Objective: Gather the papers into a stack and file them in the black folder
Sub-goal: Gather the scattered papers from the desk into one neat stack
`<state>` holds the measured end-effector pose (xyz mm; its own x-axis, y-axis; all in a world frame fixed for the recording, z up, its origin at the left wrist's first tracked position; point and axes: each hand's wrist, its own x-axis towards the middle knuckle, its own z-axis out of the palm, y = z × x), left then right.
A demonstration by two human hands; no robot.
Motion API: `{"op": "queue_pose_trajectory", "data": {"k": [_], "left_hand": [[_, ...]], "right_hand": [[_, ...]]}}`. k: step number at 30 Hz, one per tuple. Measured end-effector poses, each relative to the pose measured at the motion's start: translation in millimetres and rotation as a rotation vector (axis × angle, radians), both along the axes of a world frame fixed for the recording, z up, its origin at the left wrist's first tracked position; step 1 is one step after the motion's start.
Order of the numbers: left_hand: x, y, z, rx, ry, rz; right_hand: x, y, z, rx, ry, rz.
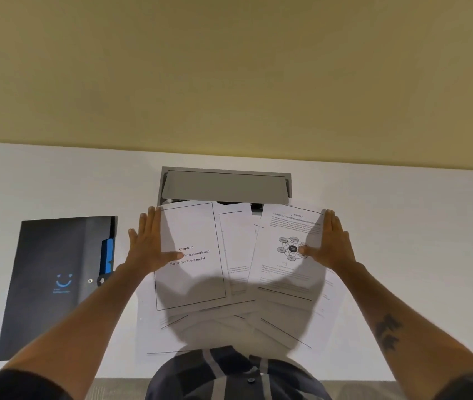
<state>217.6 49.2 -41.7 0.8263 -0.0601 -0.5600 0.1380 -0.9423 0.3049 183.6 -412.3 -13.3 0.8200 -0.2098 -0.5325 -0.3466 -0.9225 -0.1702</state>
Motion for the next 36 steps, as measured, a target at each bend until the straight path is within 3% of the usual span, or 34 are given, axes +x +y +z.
{"op": "queue_pose_trajectory", "data": {"k": [8, 16, 20, 24, 36], "left_hand": [[-6, 0, -7, -0.129, -0.188, 0.066], [-17, -3, -10, -0.249, -0.33, 0.327], [-22, -5, 0, -0.462, -0.253, 0.593], [-34, -4, 8, -0.612, -0.152, 0.845], [-108, -4, 9, -0.507, 0.006, 0.734]], "right_hand": [[-10, 4, -8, 0.033, -0.112, 0.002], [-30, 35, -6, 0.117, -0.25, -0.341], [-40, 39, -2, 0.359, -0.31, -0.676], [-57, 37, -4, 0.462, -0.32, -0.756], [-107, 47, 26, 0.823, -0.322, -0.85]]}}
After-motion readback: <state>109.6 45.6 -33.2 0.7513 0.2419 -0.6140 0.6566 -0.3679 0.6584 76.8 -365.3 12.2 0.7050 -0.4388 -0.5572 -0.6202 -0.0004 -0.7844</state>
